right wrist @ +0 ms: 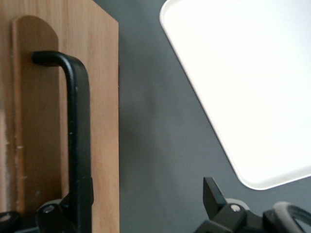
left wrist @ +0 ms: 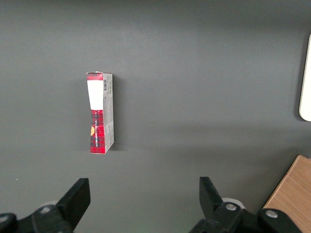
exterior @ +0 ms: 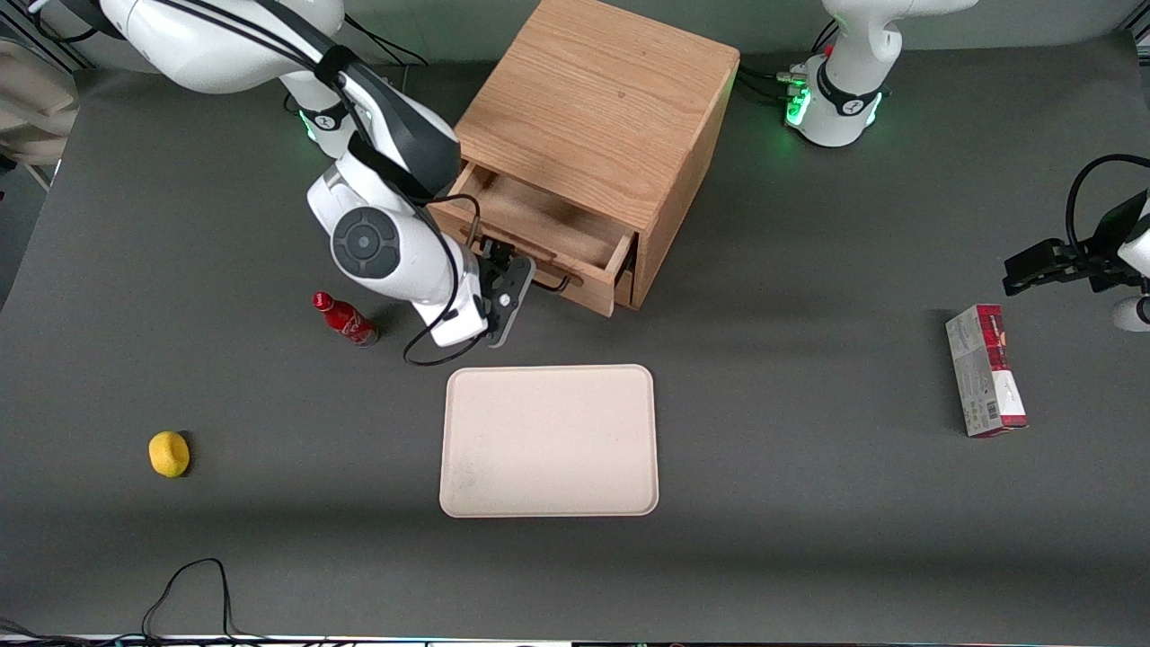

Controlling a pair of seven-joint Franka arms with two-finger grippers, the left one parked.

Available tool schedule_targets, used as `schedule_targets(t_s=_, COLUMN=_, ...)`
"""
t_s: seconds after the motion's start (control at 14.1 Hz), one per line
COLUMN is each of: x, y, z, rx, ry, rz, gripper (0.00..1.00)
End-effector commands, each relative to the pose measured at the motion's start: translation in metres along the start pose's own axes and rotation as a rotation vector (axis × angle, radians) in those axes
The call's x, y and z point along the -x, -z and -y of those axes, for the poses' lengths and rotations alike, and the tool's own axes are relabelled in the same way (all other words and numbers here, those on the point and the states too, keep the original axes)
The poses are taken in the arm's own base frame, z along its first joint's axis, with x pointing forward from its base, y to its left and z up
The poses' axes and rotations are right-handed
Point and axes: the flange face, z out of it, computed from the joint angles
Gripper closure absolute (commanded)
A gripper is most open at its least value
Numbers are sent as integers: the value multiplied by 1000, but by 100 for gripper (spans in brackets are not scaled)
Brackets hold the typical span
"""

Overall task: Open upper drawer
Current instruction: 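Pull the handle outward with the right gripper, sliding the drawer open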

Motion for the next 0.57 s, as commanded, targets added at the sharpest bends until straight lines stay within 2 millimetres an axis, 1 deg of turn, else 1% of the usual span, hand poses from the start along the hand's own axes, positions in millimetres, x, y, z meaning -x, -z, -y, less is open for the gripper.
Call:
schedule_targets(t_s=0.0, x=-2, y=25, z=-26, rx=17, ry=-4, rz=-11, gripper=0)
schedule_targets(t_s=0.14, x=4, y=40, z=-47, rx=32, ry=-37, rz=-19, gripper=0)
schedule_targets(t_s=0.21, x=5, y=43, z=-53, rx=35, ry=-47, rz=-27, gripper=0)
schedule_targets(t_s=0.28, x=9, y=46, z=-65, rx=43, ry=-63, rz=-33, gripper=0)
schedule_targets(t_s=0.49, x=9, y=52, z=-87, rx=91, ry=-65, rz=-36, gripper=0)
